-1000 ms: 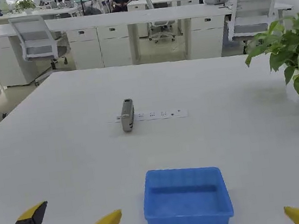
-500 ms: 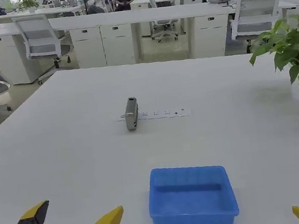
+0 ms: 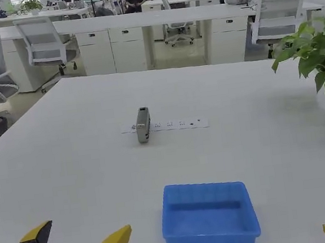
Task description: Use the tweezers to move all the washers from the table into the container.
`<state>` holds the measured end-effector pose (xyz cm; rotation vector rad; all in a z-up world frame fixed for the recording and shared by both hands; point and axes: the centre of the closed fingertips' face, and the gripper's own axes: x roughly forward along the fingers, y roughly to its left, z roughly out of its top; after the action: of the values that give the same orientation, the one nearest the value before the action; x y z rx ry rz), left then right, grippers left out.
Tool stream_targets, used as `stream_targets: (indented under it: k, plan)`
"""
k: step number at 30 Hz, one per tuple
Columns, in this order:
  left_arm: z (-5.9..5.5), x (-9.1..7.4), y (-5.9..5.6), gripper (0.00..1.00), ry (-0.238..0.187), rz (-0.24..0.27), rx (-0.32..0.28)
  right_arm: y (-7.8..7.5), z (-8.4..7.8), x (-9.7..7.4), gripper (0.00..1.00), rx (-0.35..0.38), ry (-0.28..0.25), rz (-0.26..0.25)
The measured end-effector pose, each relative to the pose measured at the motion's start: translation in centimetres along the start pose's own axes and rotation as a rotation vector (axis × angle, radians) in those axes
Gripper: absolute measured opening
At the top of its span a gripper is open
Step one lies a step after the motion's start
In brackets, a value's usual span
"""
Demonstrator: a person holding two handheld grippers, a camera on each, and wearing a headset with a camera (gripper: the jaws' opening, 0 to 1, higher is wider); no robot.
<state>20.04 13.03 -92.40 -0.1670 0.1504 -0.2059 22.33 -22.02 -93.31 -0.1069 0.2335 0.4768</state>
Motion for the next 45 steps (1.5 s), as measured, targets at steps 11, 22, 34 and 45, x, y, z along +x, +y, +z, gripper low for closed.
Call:
stream_targets:
  k: [11,22,34,45]
  plan:
    - [-0.2,0.1,-0.4,0.77,0.01,-0.019,-0.004,0.3,-0.1,0.0,0.63,-0.004,0.009,0.004]
    - [-0.2,0.2,-0.8,0.77,0.02,-0.026,0.016,1.3,0.2,0.1,0.63,-0.017,0.019,0.03]
    - [-0.5,0.4,-1.0,0.77,0.035,-0.034,0.024,1.6,0.1,0.3,0.63,-0.035,0.034,0.043]
    - [-0.4,0.4,-0.9,0.76,0.031,-0.034,0.019,1.2,0.1,0.2,0.63,-0.03,0.031,0.031]
